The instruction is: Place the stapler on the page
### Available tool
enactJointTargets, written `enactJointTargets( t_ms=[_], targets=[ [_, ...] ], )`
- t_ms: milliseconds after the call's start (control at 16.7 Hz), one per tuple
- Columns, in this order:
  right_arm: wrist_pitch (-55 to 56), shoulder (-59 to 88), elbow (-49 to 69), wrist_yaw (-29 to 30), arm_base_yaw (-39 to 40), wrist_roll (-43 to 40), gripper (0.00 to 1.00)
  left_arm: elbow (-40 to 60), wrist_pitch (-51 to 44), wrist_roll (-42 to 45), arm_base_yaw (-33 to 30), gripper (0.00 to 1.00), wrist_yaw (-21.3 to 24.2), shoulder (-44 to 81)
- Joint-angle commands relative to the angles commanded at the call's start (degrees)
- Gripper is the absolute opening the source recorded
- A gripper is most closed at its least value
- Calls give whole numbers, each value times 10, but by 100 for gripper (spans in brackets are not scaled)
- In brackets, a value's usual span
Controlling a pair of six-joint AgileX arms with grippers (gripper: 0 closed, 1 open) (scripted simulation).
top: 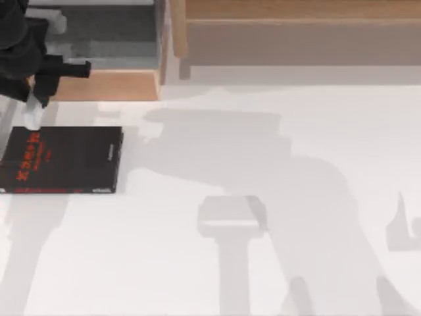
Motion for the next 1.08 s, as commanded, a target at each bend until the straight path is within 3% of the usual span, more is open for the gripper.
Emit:
enactJointTargets(
  t_ms=[360, 1080],
  targets=[
    [0, 0, 0, 0, 0, 0, 100, -64, 13, -48, -10, 0, 11, 2],
    [0, 0, 0, 0, 0, 0, 100, -103, 71, -48, -9, 0, 12, 23]
  ],
)
